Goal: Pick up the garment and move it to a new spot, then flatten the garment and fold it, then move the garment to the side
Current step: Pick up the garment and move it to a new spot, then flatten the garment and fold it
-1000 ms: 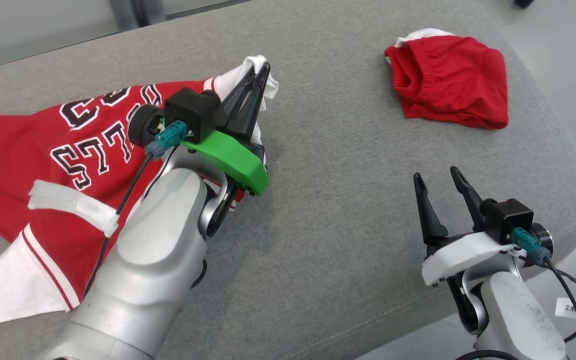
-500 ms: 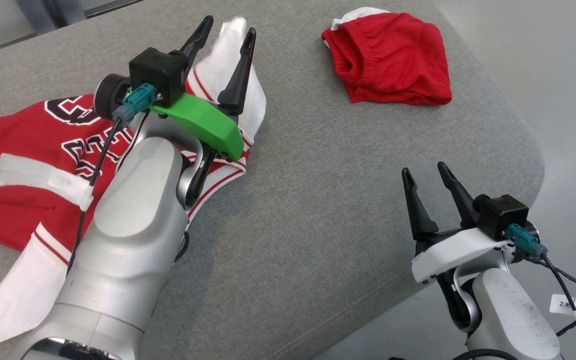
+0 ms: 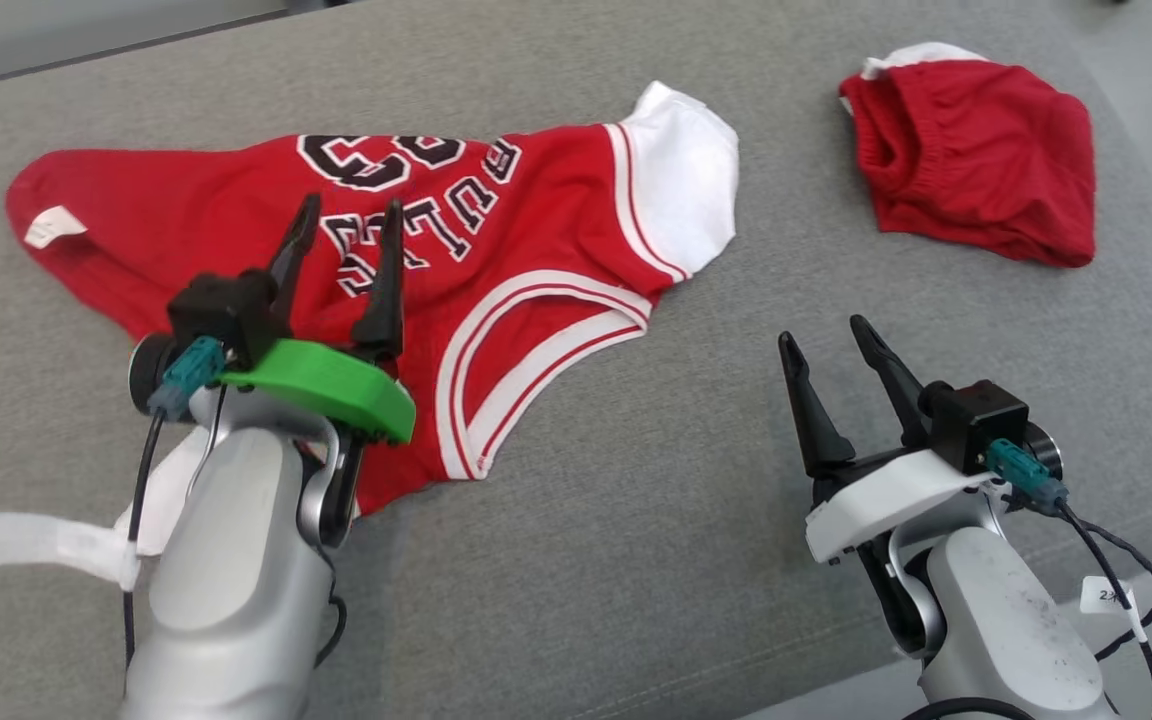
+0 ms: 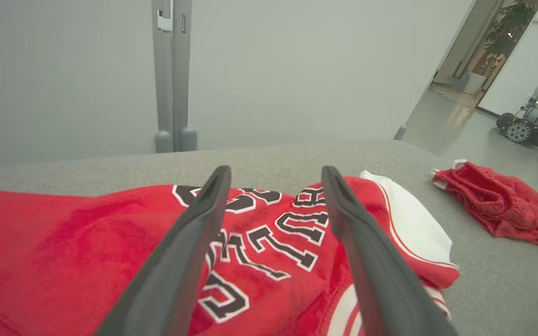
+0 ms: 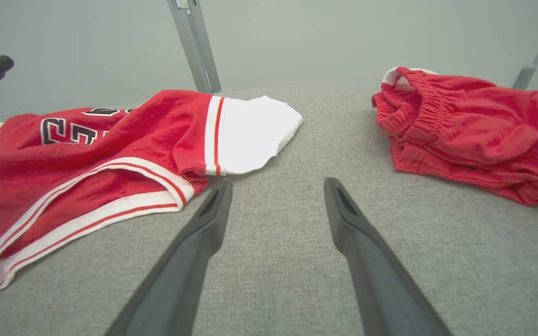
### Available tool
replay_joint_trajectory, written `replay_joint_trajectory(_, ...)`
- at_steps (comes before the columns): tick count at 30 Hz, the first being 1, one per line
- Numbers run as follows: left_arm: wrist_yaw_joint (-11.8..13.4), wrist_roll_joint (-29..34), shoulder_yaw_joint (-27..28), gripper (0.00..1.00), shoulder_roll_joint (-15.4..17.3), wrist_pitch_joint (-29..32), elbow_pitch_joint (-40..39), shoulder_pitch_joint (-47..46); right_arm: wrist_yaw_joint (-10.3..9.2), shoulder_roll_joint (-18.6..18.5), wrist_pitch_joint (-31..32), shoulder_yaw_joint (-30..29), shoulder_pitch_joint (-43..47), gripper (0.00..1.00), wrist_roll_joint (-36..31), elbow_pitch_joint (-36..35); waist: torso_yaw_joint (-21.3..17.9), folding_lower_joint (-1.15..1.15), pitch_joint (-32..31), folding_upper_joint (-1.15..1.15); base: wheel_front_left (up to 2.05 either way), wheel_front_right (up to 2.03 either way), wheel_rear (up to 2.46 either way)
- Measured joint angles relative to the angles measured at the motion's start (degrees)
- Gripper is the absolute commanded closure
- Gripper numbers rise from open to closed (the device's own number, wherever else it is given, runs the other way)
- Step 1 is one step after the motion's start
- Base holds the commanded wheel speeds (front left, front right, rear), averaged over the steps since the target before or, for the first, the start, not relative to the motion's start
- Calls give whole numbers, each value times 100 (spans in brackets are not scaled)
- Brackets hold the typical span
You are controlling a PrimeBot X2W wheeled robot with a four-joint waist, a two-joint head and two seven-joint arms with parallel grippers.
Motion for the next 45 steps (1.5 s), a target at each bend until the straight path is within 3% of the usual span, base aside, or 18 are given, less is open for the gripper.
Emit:
replay_joint_trajectory(6,0,-134,153,0,-9,0,-474,770,0,-3,0,-85,-39,0,-171,320,701,0,-148,0,0,0,0)
replay_joint_trajectory(18,113,-296,226,0,-10,0,-1162,1706,0,-83,0,-943,-243,0,-360,854,2038,0,-333,0,0,0,0)
replay_joint_trajectory(25,152,-359,264,0,-14,1,-1174,1929,0,-179,0,-1422,-444,0,-641,1180,2506,0,-326,0,0,0,0)
replay_joint_trajectory(31,159,-480,280,0,-12,1,-1194,1970,0,-300,0,-1808,-676,0,-1048,1913,2755,0,-212,0,0,0,0)
replay_joint_trajectory(32,160,-512,272,0,-12,1,-1207,1971,0,-320,0,-1874,-710,13,-1107,2059,2776,0,-181,0,0,0,0)
replay_joint_trajectory(34,176,-549,258,0,-13,1,-1239,1970,1,-369,-11,-1931,-806,80,-1235,2215,2815,0,-123,0,0,0,0)
replay_joint_trajectory(35,176,-565,258,0,-13,0,-1257,1970,1,-396,-10,-1956,-881,100,-1241,2251,2830,0,-92,0,0,0,0)
replay_joint_trajectory(40,185,-628,252,0,-12,1,-1341,1959,2,-735,-7,-2023,-1206,100,-1451,2272,2898,0,77,0,0,0,0)
replay_joint_trajectory(45,185,-715,114,0,-14,0,-1355,1889,1,-1448,0,-2181,-1768,100,-1887,2464,3043,0,227,0,0,0,0)
